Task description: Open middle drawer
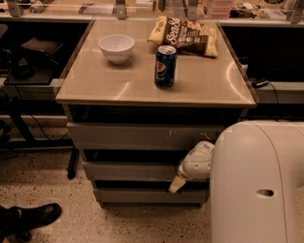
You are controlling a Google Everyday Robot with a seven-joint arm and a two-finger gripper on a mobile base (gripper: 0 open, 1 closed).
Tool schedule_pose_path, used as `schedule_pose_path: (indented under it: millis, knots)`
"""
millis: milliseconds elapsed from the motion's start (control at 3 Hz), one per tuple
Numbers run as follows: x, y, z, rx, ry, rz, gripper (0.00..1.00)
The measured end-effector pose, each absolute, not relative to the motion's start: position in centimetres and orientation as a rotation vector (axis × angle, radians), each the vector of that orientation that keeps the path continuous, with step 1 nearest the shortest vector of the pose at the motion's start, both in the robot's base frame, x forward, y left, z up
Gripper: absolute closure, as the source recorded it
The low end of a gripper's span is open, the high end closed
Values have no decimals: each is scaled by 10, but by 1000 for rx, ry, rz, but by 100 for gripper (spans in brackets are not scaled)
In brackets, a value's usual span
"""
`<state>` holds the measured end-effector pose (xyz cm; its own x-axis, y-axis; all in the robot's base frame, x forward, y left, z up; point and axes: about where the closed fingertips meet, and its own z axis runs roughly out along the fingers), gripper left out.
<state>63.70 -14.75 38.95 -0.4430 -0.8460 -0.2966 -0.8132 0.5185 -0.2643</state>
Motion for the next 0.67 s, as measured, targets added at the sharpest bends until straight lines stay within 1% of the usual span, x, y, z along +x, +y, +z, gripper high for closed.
schedule_pose_path:
  millis: [333, 667]
  knots:
    - [637, -147, 389, -1368, 2373, -116, 19]
    - [637, -147, 389, -1368, 2373, -116, 42]
